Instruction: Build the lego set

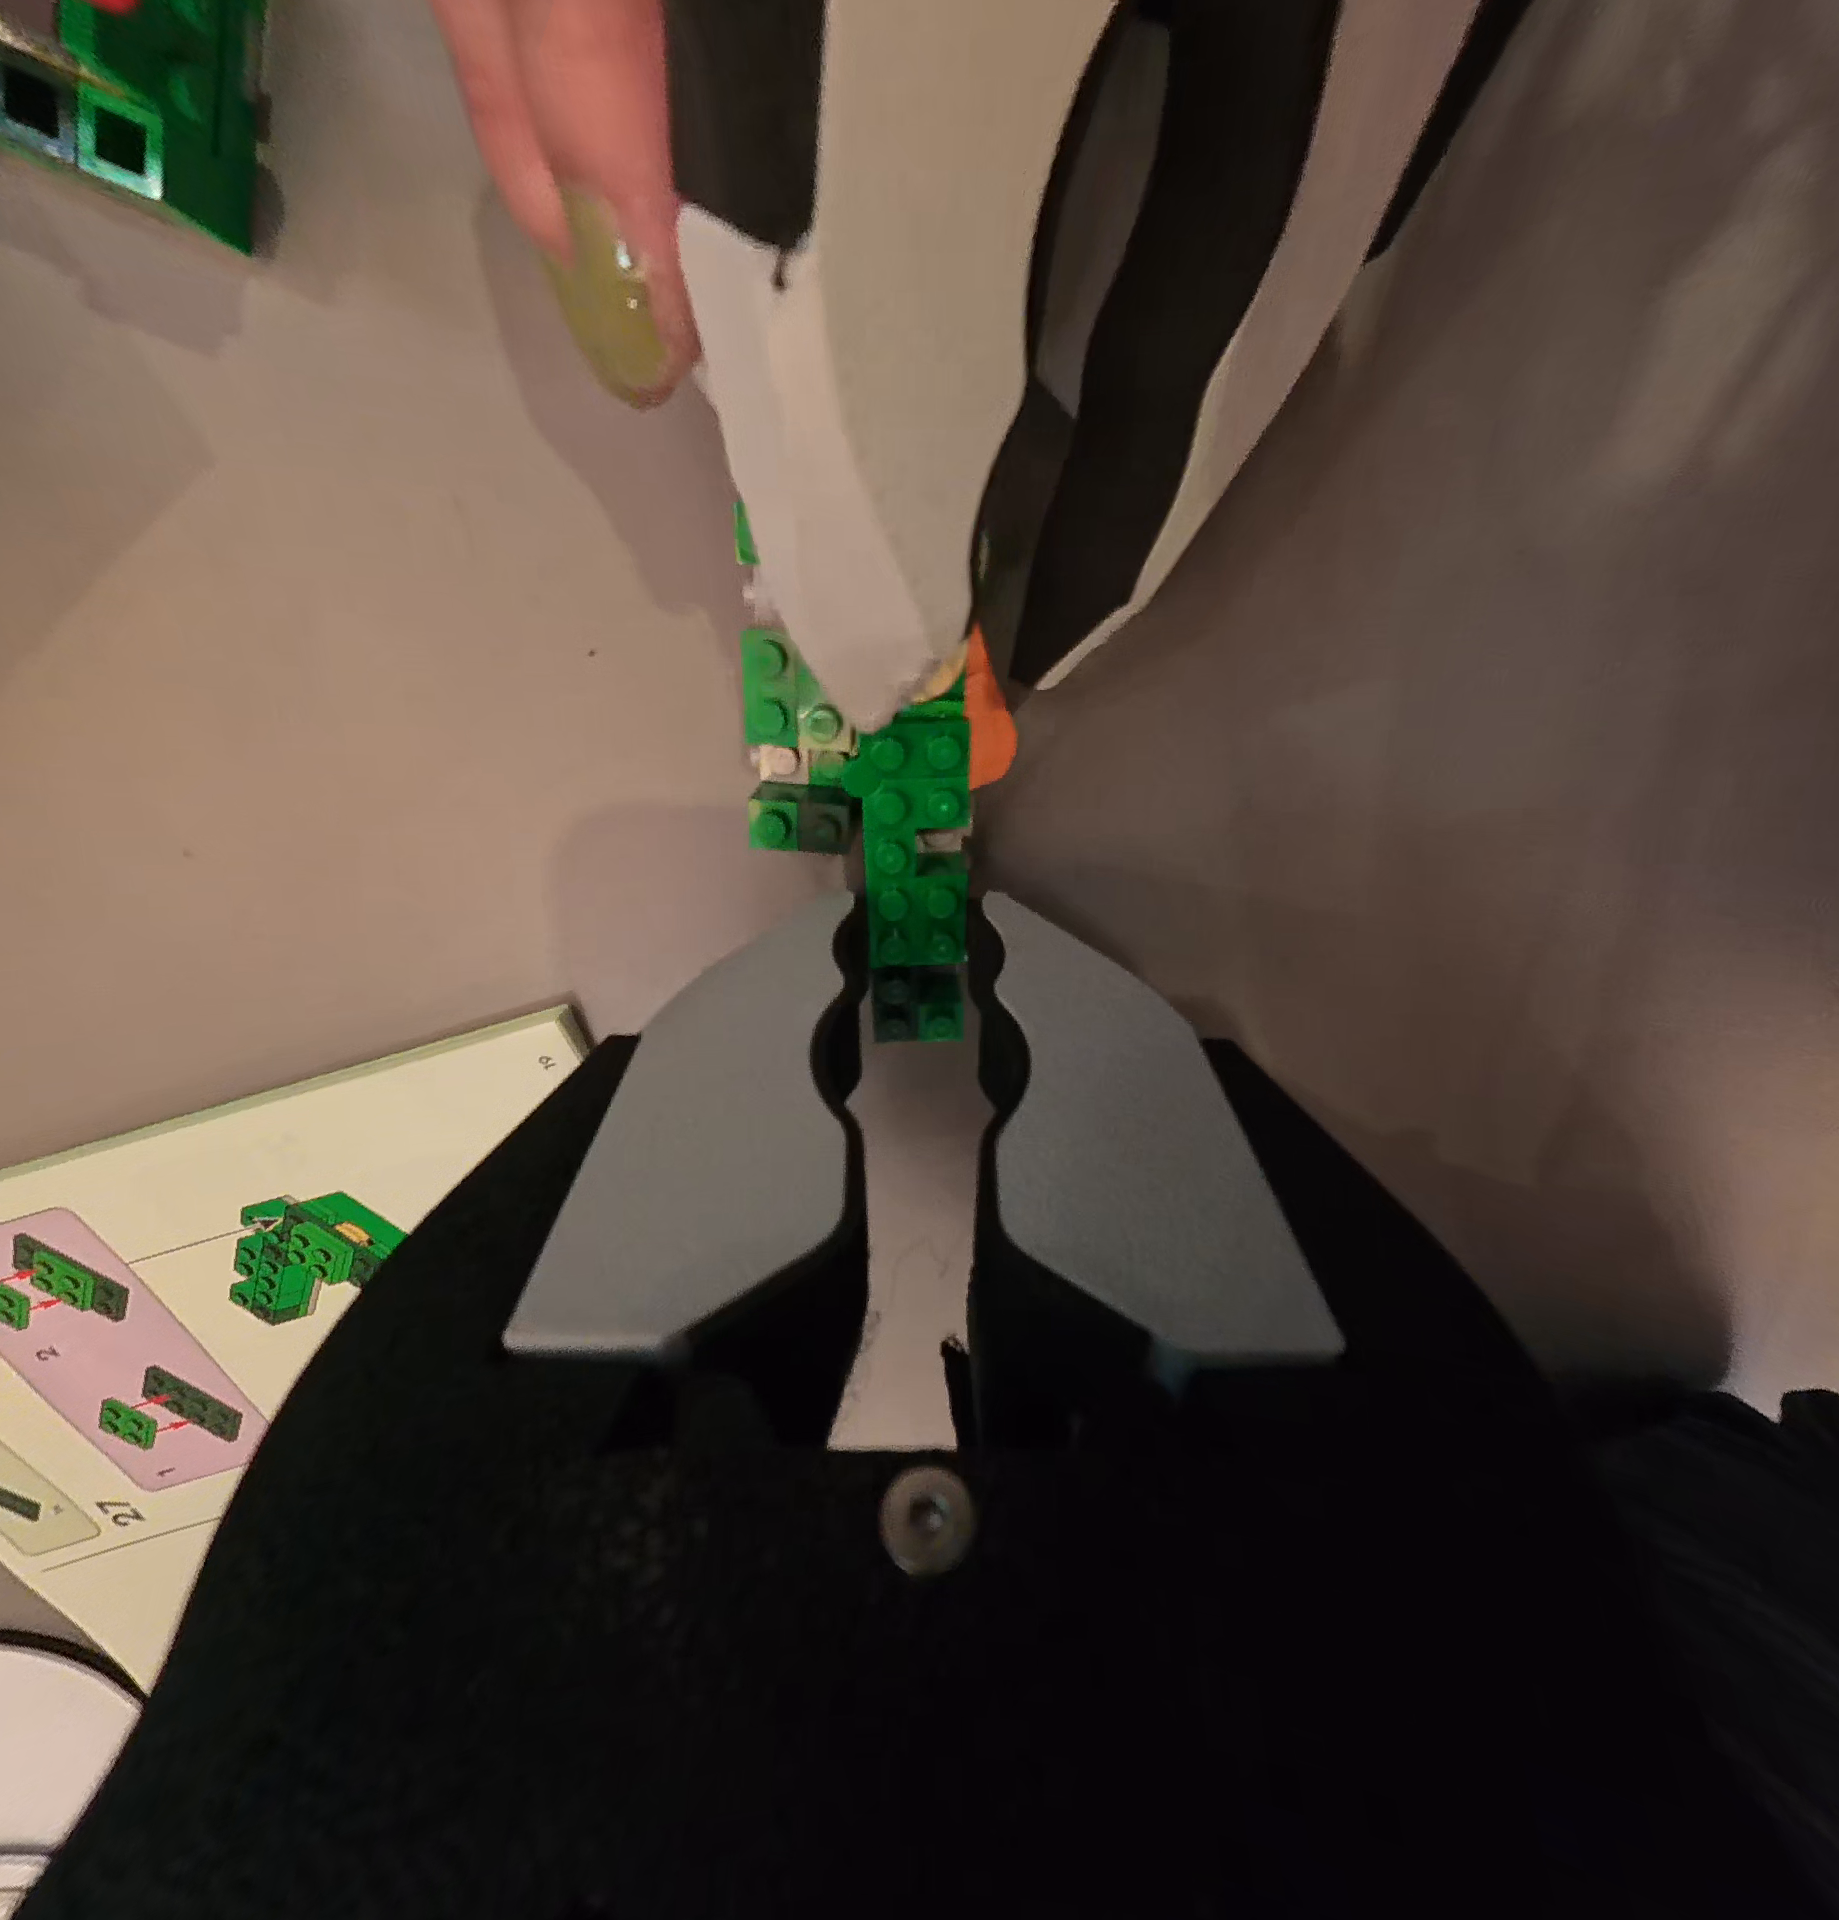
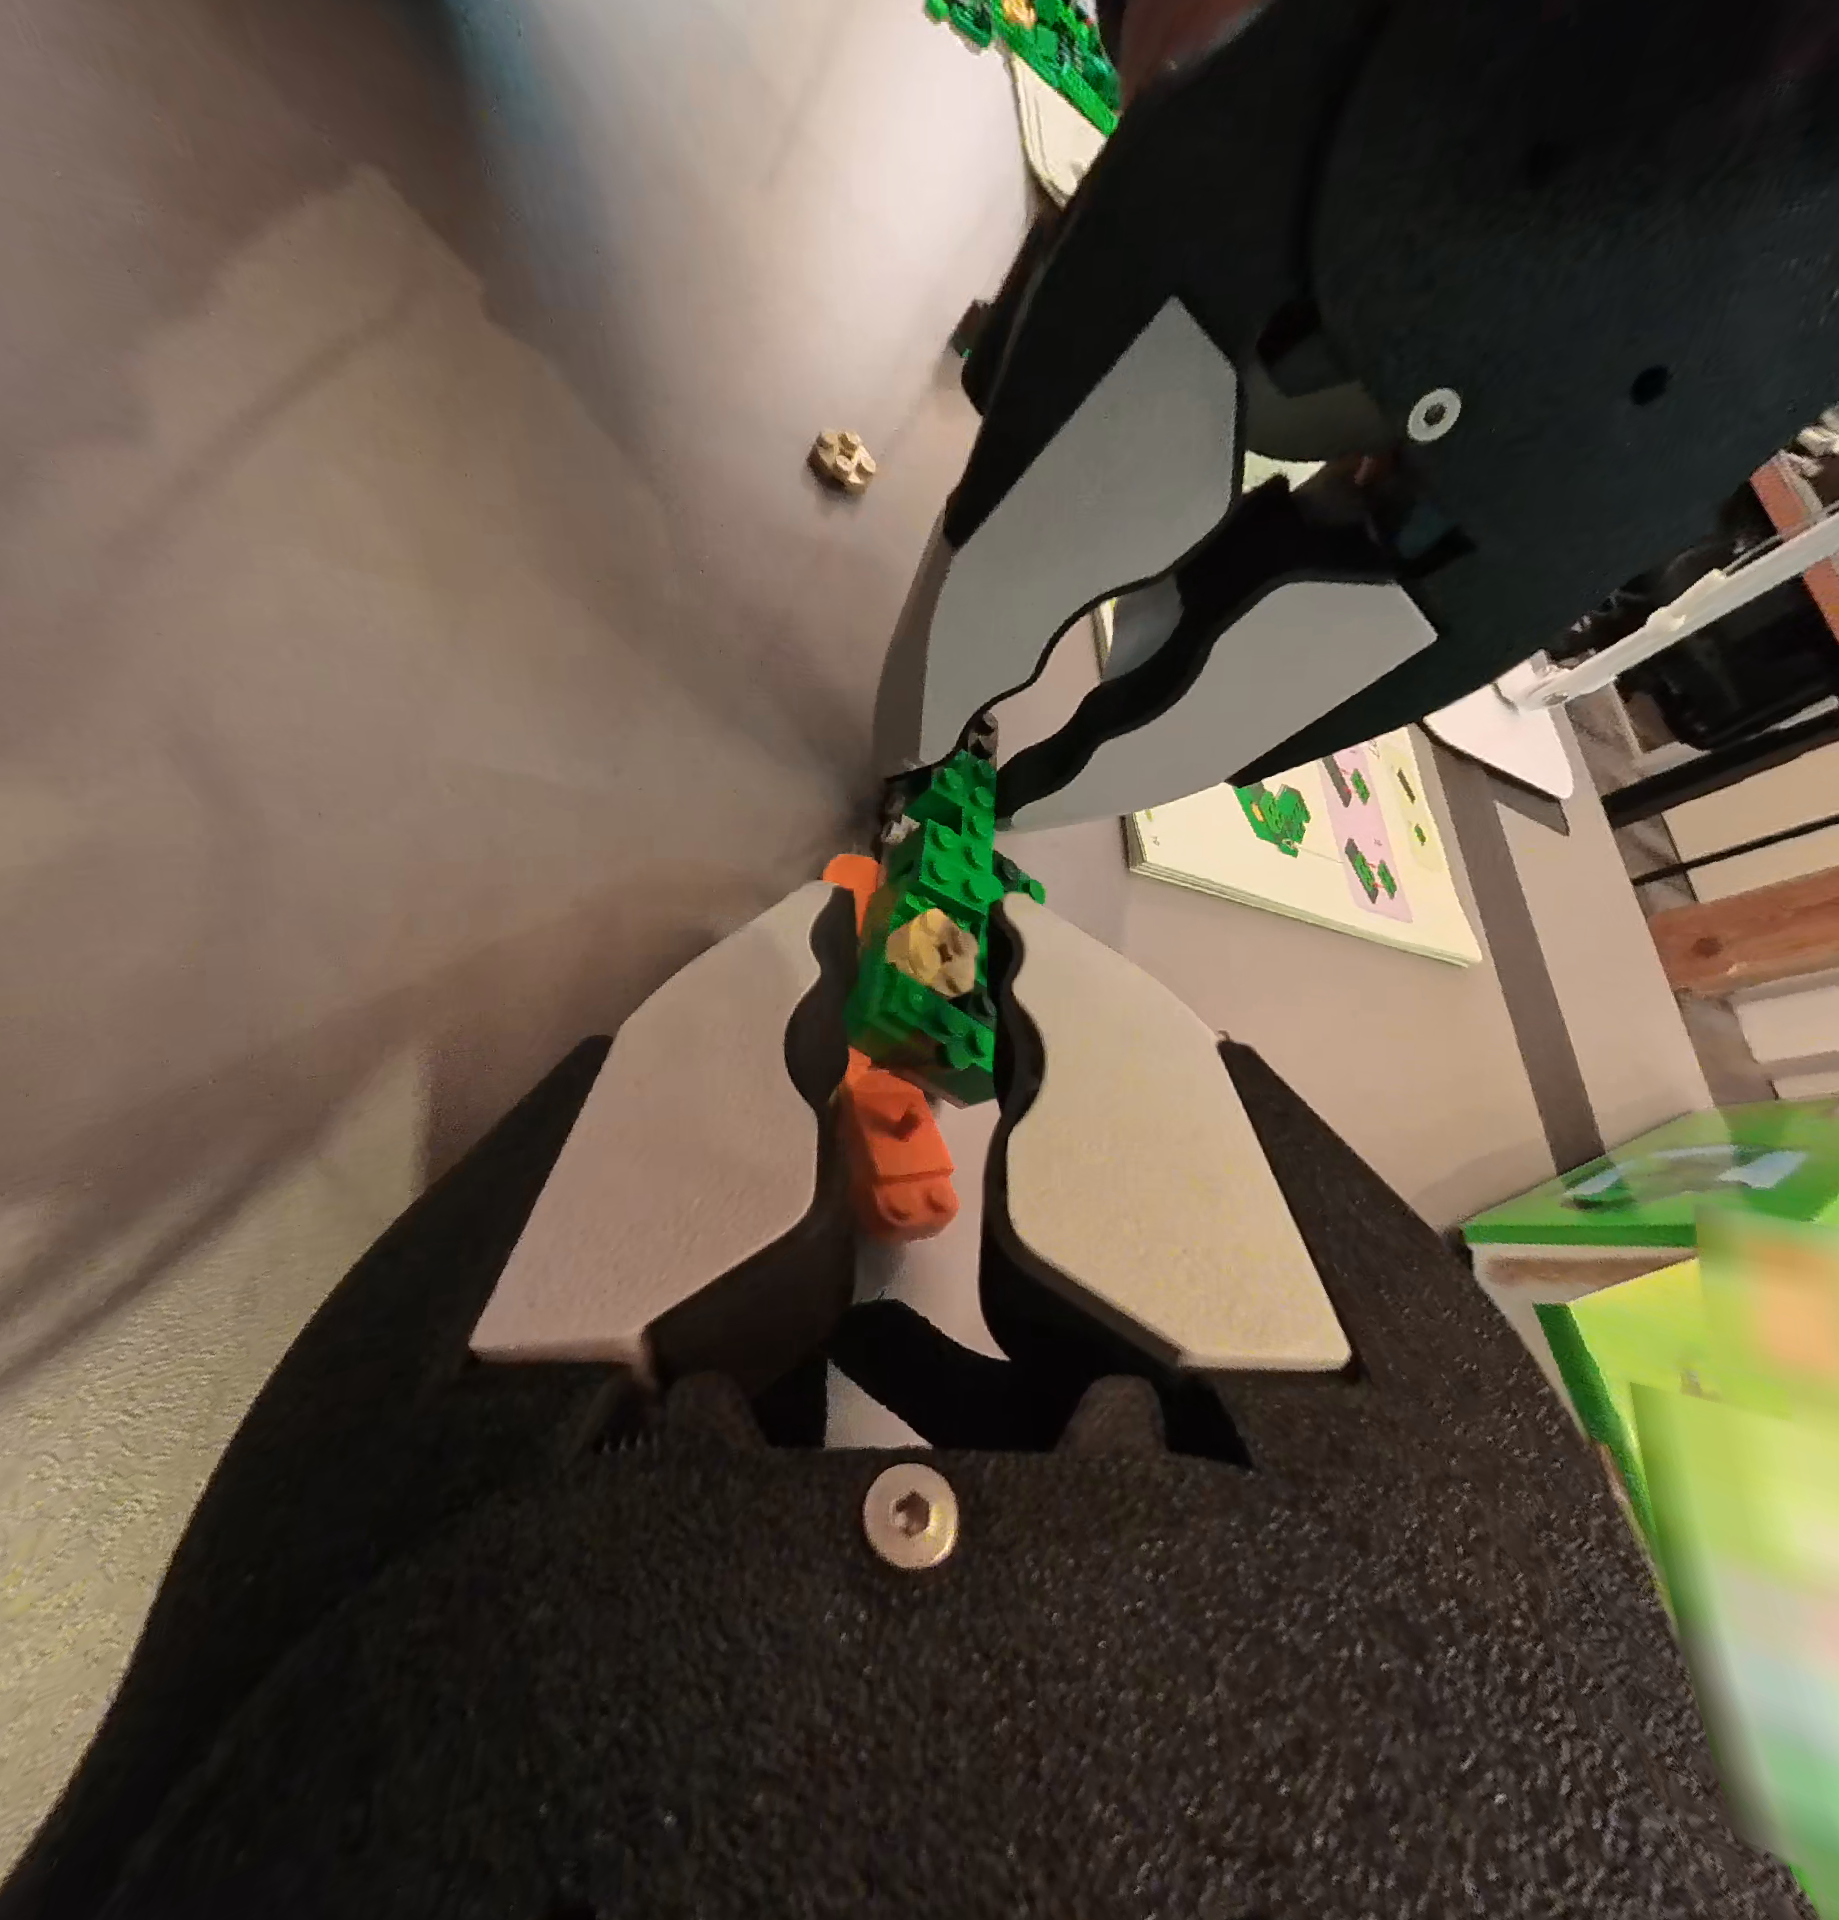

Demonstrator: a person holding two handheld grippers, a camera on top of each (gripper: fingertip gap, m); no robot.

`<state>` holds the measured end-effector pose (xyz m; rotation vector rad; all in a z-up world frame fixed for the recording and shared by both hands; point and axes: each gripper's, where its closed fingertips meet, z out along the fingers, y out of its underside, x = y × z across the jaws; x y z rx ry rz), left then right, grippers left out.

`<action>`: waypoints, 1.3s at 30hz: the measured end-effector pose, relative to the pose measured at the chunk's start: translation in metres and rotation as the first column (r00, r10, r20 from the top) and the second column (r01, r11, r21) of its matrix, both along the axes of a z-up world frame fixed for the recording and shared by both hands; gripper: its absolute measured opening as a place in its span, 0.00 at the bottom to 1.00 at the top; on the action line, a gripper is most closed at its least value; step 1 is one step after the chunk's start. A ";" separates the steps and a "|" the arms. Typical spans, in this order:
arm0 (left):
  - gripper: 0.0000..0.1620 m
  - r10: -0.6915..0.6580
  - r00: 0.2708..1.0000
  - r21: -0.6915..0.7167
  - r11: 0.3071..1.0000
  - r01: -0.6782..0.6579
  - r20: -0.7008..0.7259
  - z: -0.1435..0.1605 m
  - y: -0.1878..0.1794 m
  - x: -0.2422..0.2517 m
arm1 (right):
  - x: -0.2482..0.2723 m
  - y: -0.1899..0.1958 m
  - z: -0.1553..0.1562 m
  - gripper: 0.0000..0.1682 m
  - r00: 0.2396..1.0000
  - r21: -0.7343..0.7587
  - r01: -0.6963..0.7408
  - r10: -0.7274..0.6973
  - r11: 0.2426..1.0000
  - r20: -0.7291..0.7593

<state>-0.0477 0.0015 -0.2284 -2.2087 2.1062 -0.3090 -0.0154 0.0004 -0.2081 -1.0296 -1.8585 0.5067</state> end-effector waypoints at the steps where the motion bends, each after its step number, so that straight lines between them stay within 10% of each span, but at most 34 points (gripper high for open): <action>1: 0.10 -0.001 1.000 0.001 1.000 0.001 -0.001 0.000 0.000 0.000 | 0.000 -0.001 0.000 0.14 1.000 -0.006 -0.010 0.010 1.000 -0.002; 30: 0.10 -0.032 0.999 0.019 0.999 0.032 -0.001 -0.001 0.003 0.001 | 0.010 0.014 -0.012 0.31 0.980 -0.356 0.142 -0.081 0.924 0.182; 39: 0.10 -0.041 0.999 0.033 0.999 0.041 0.004 0.000 0.003 0.002 | 0.009 0.014 -0.011 0.21 0.976 -0.380 0.165 -0.097 0.910 0.193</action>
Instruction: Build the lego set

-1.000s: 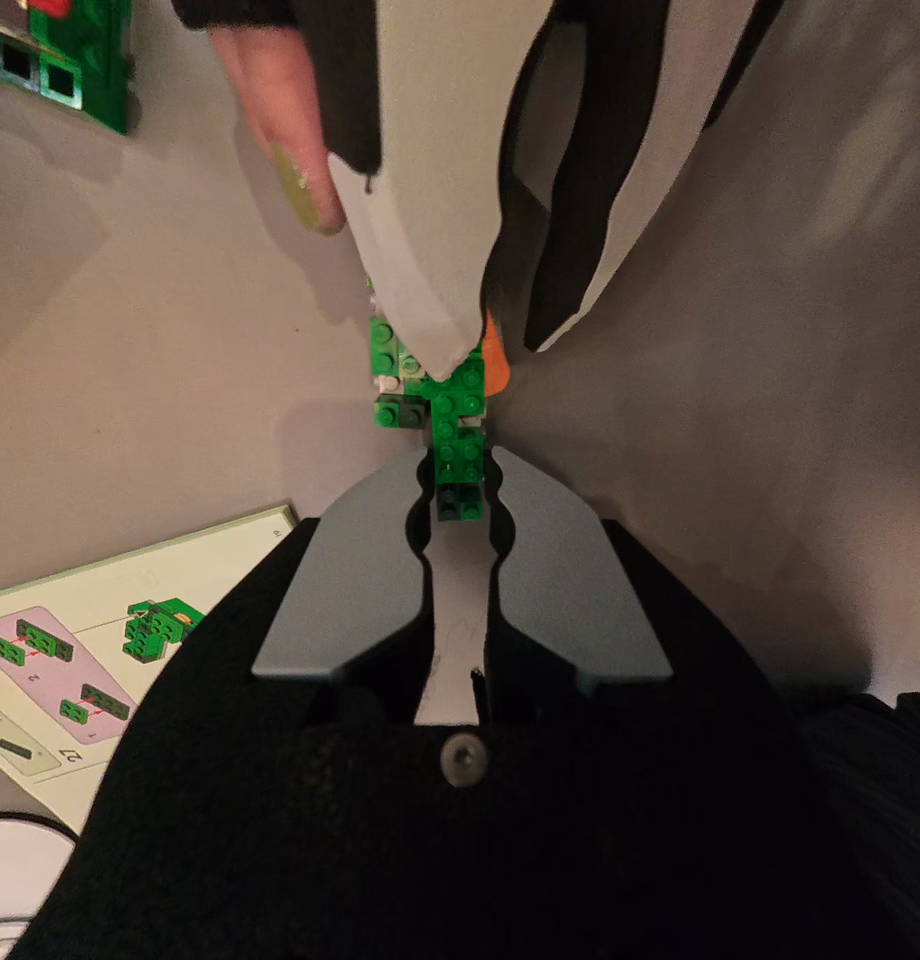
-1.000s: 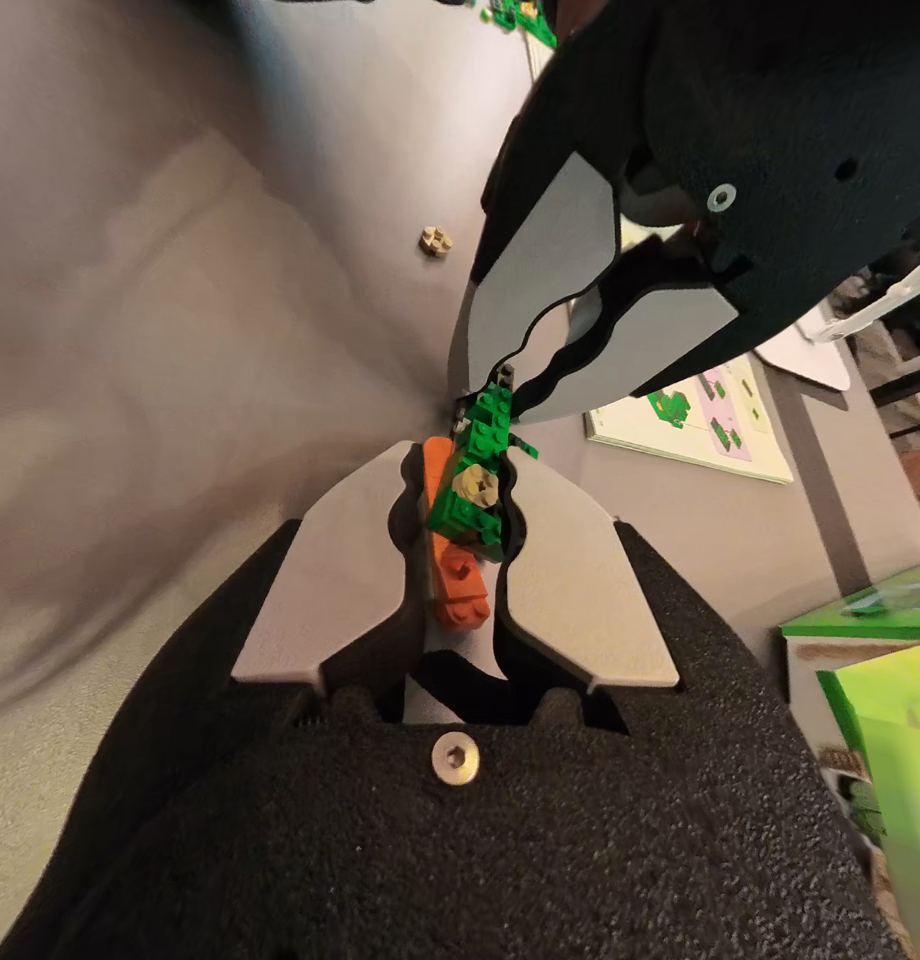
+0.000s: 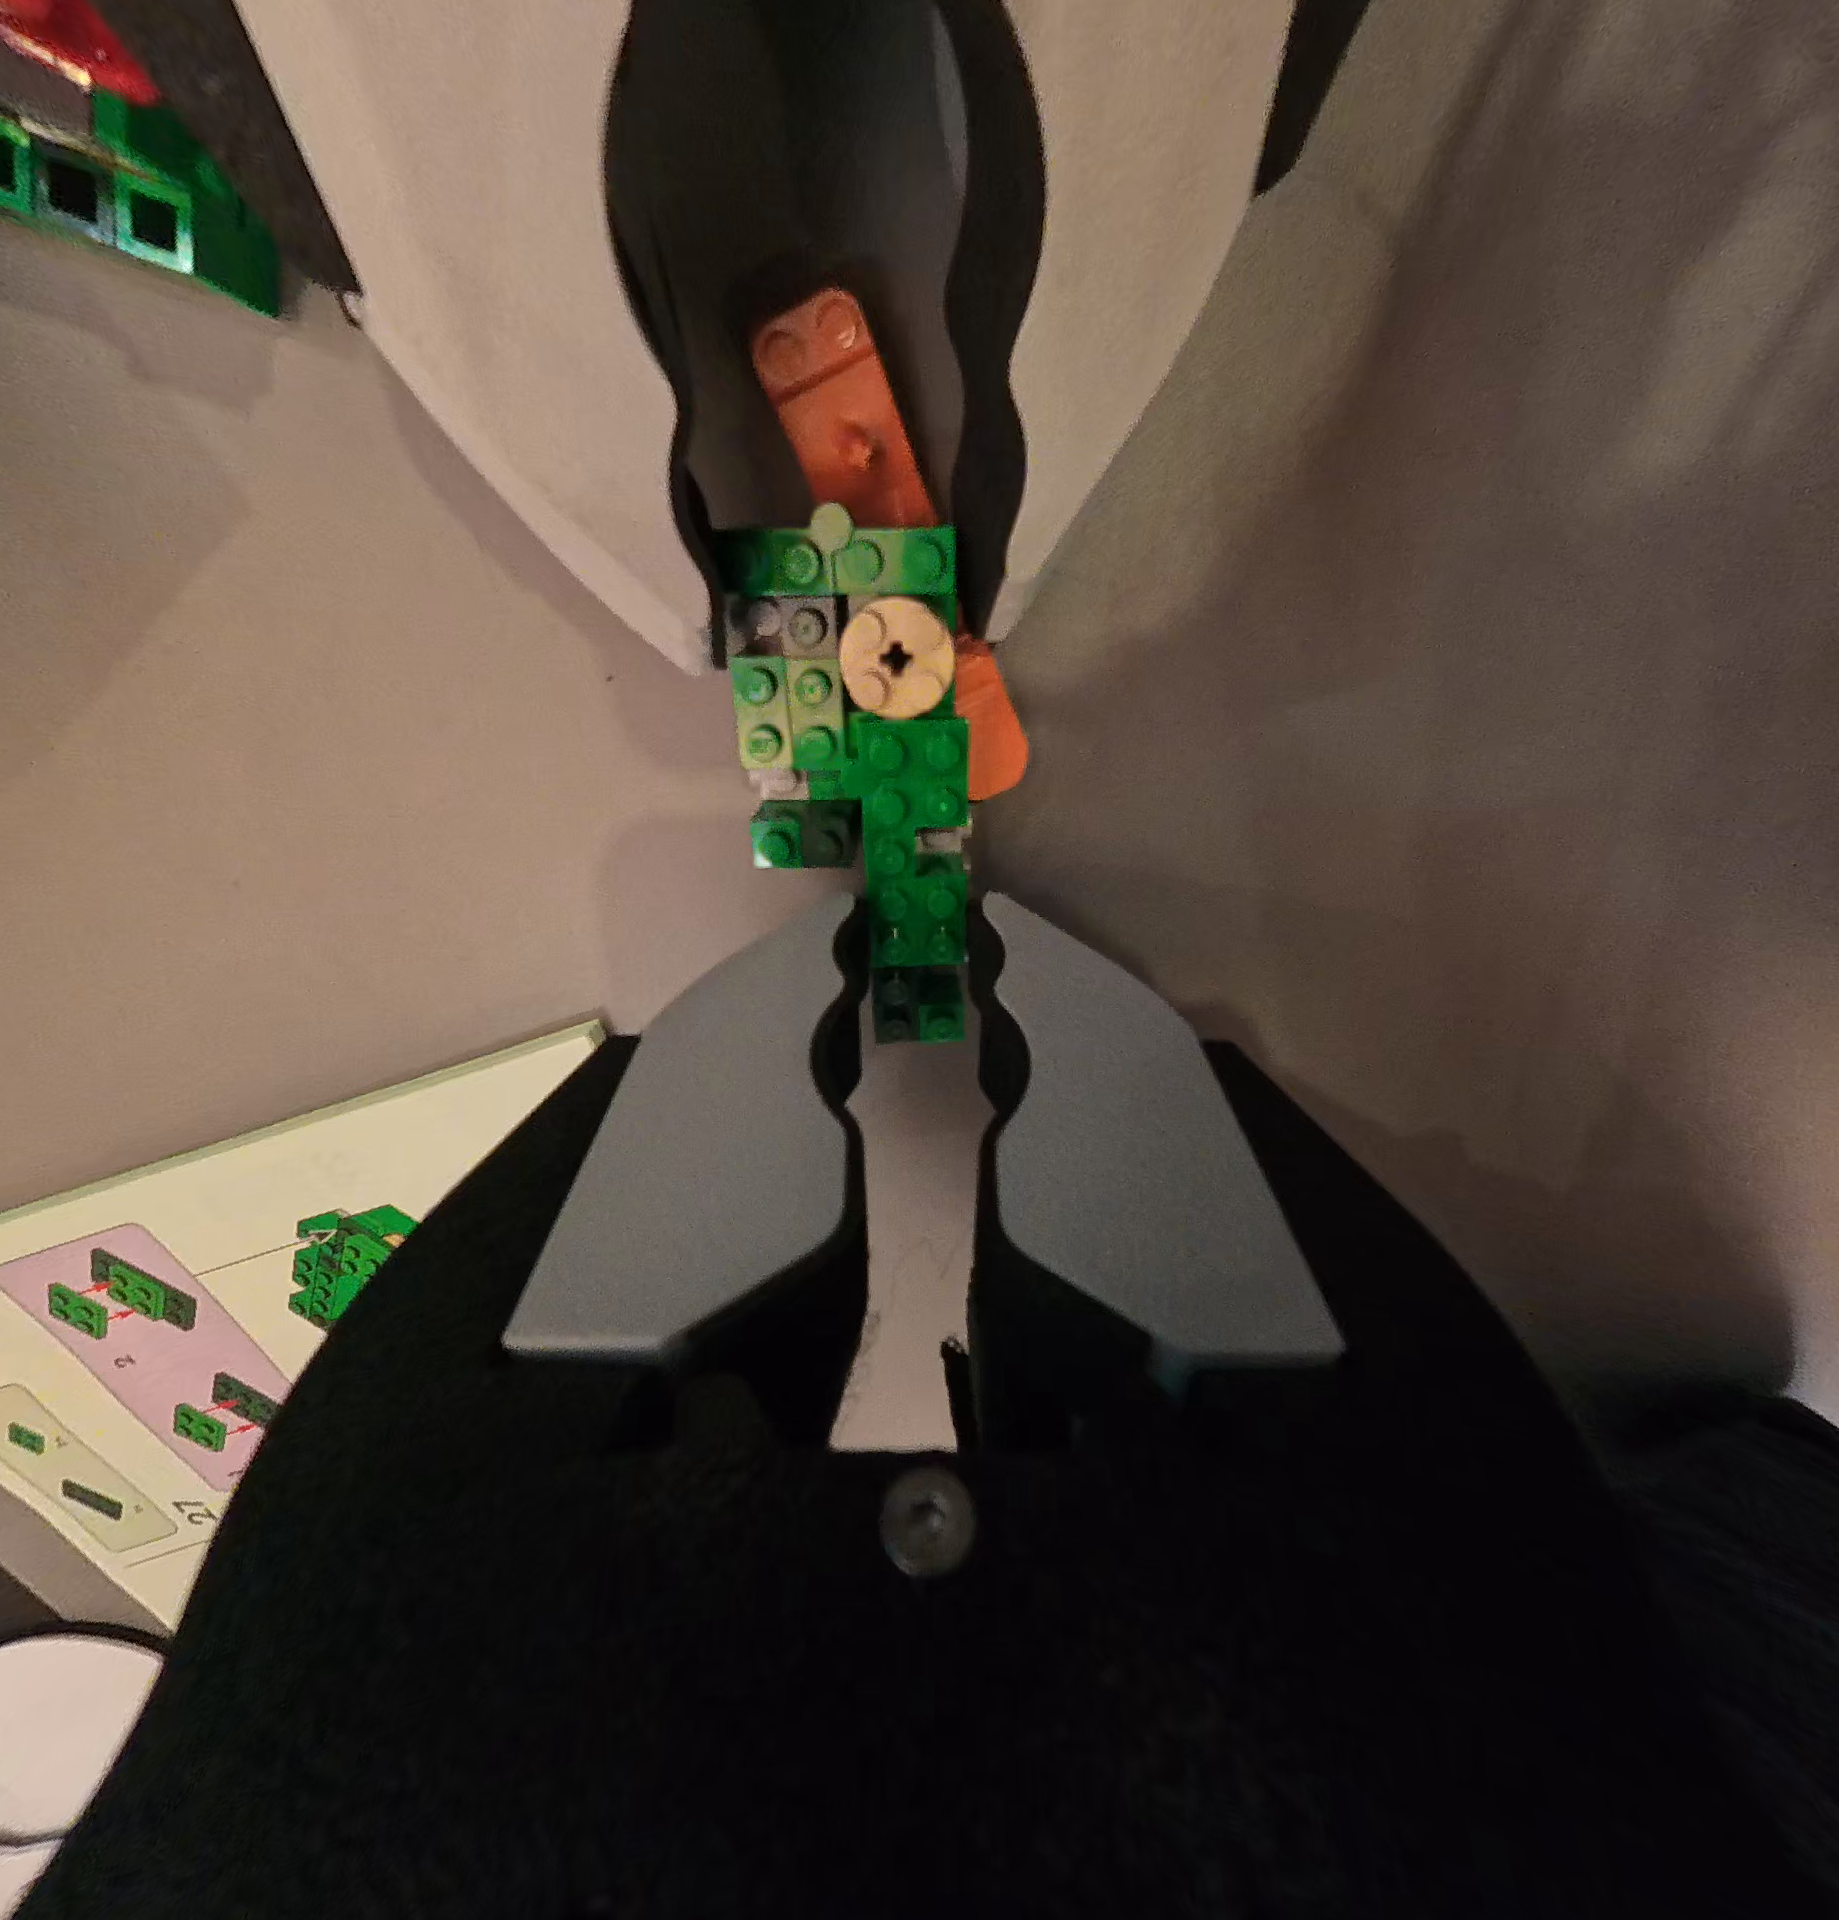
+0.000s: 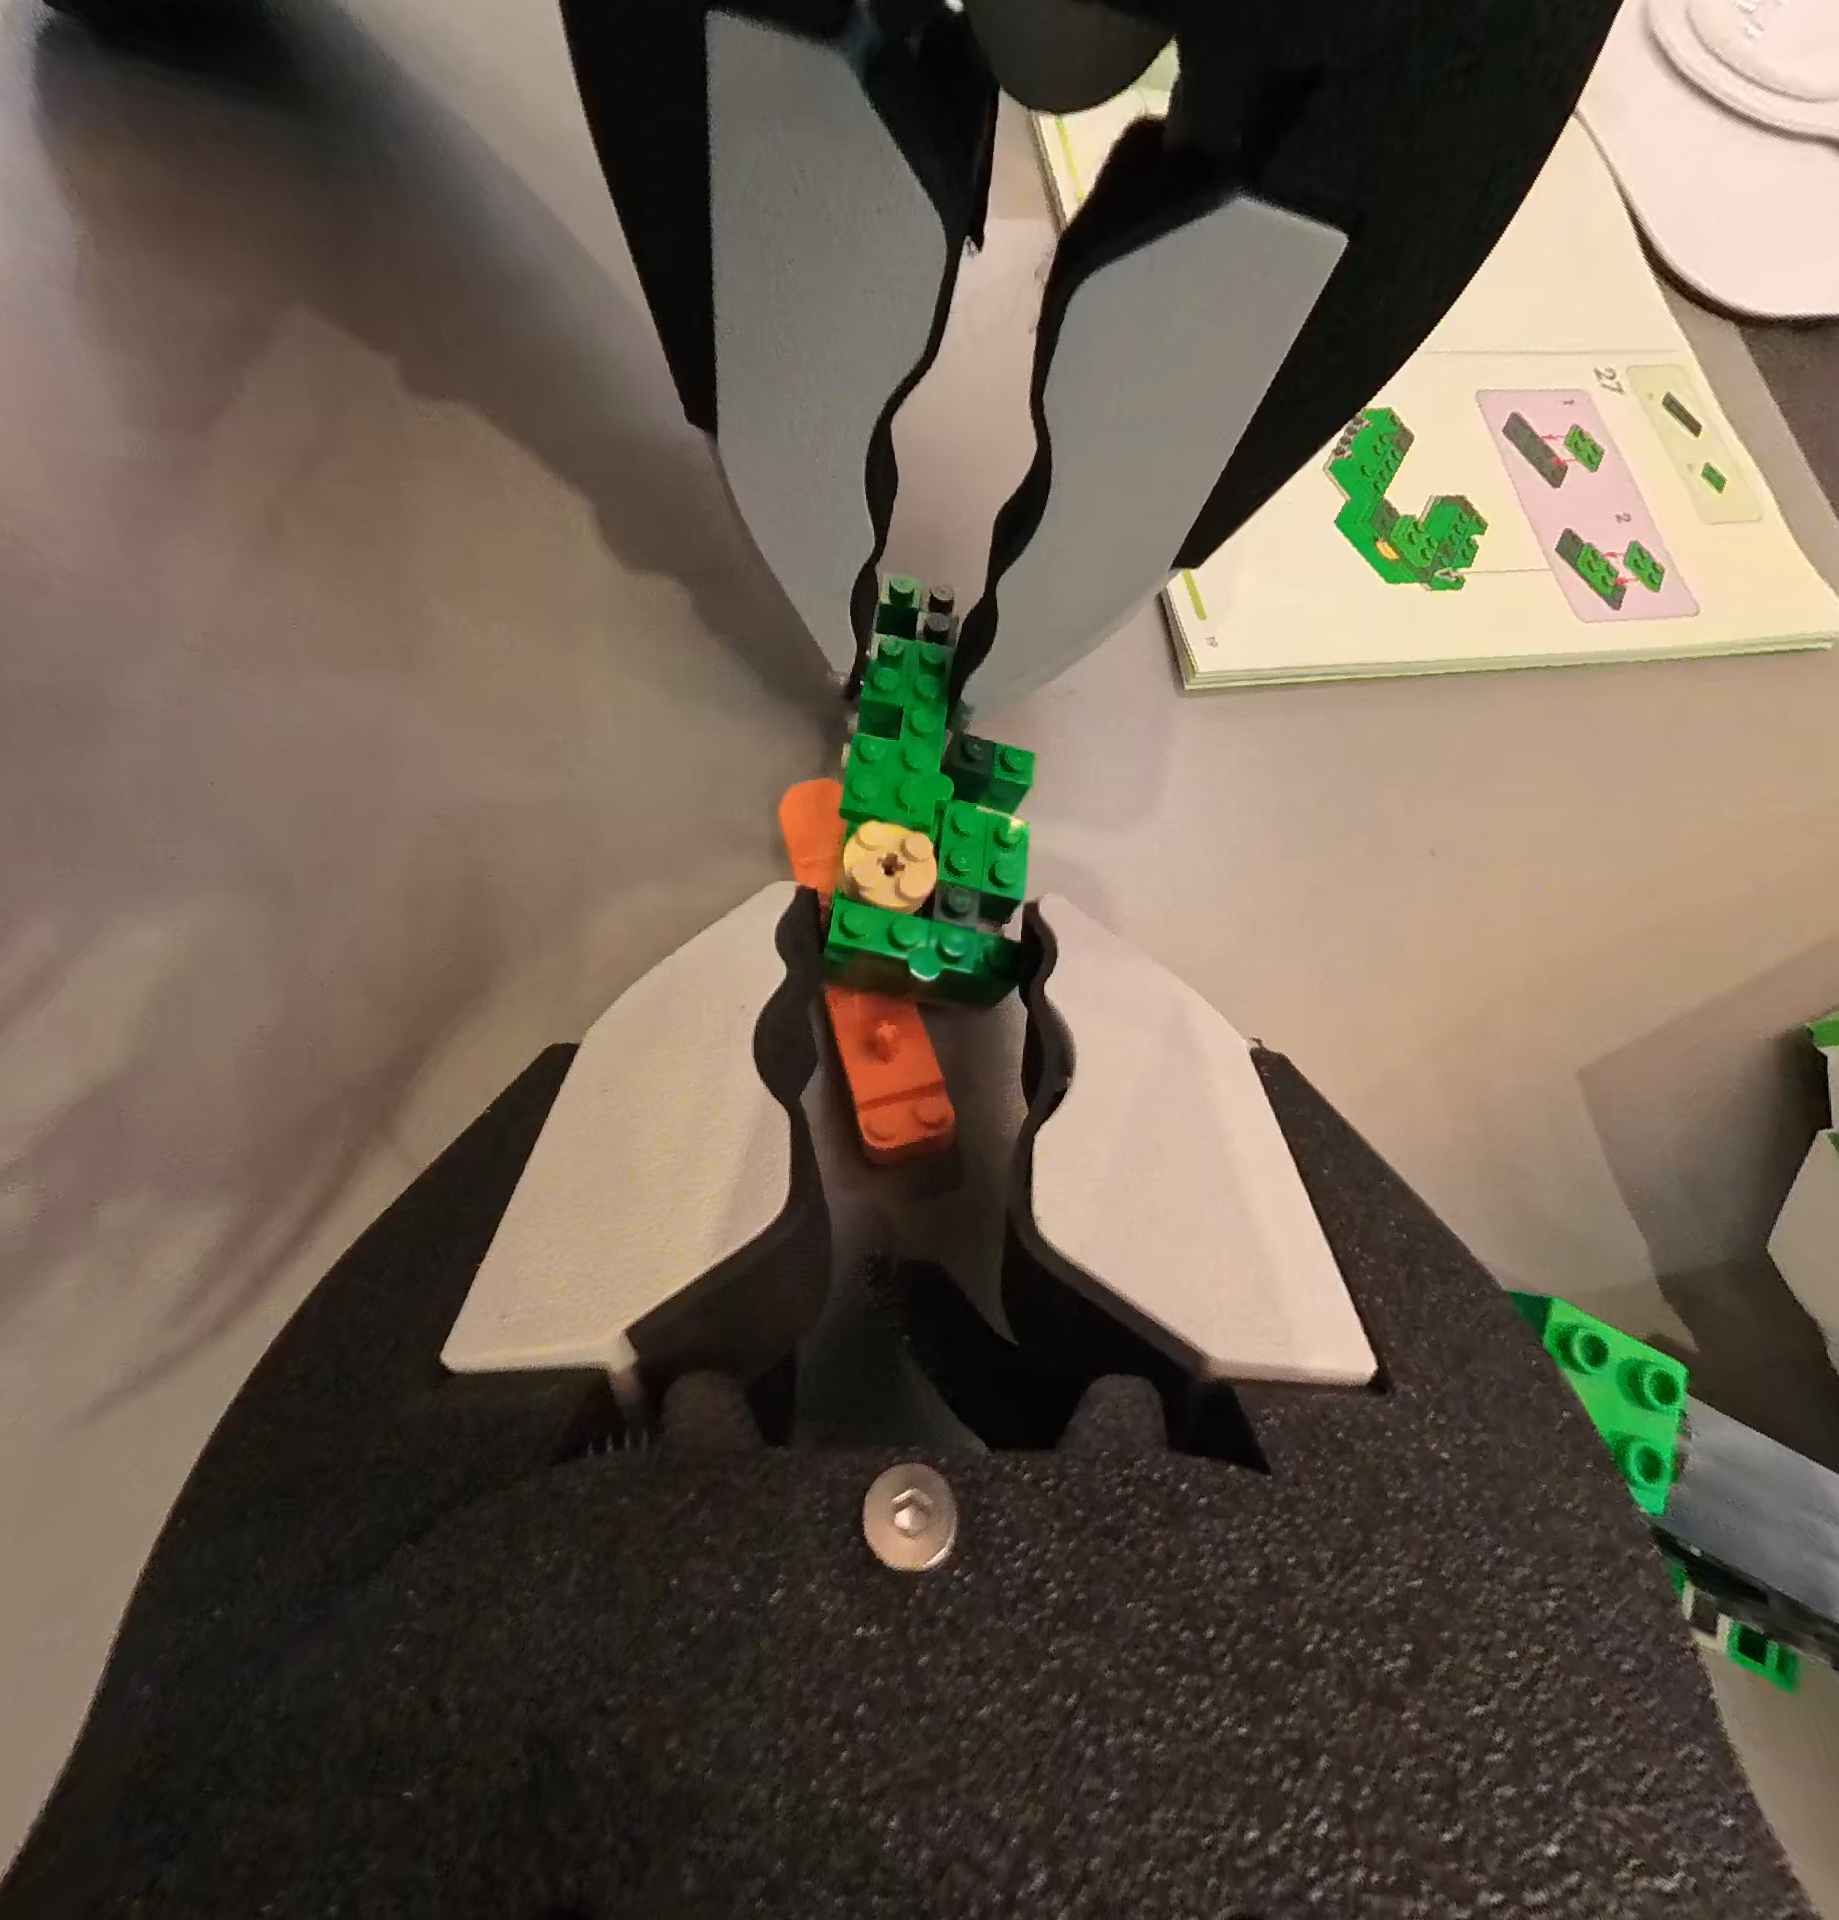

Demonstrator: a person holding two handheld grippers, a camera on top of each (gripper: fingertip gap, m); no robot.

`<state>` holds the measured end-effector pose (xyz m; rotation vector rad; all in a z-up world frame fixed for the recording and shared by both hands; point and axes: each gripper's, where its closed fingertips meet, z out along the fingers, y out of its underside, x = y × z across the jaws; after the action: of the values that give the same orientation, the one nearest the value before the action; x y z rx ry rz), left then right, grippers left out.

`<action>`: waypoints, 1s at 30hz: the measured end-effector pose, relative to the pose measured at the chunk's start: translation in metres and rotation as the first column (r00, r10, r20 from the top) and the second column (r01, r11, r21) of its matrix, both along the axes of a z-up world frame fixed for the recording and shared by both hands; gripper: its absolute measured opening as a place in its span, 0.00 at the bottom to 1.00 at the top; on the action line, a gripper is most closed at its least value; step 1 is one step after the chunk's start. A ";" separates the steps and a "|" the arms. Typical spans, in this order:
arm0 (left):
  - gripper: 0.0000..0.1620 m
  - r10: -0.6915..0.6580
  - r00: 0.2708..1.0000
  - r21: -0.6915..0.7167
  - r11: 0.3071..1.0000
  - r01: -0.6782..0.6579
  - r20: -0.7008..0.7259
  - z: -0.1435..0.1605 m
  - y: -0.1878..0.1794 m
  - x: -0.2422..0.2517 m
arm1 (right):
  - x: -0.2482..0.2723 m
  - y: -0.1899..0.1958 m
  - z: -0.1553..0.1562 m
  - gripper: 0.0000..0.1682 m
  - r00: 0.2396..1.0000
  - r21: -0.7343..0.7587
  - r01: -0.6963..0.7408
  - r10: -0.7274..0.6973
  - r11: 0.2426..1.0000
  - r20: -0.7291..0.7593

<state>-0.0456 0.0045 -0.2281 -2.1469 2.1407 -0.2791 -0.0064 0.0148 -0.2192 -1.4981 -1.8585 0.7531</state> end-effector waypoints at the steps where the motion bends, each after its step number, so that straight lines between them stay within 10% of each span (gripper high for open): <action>1: 0.10 0.003 1.000 0.000 1.000 -0.003 0.000 0.000 0.000 0.000 | 0.000 0.000 0.002 0.21 1.000 0.005 -0.002 0.002 1.000 -0.007; 30: 0.11 0.052 0.999 -0.050 0.997 -0.052 -0.010 0.002 -0.011 0.001 | 0.000 -0.007 -0.002 0.21 0.999 -0.010 -0.037 0.037 0.999 -0.004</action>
<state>-0.0450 -0.0065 -0.2261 -2.2309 2.1008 -0.3241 -0.0061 0.0075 -0.2212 -1.4715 -1.8870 0.7835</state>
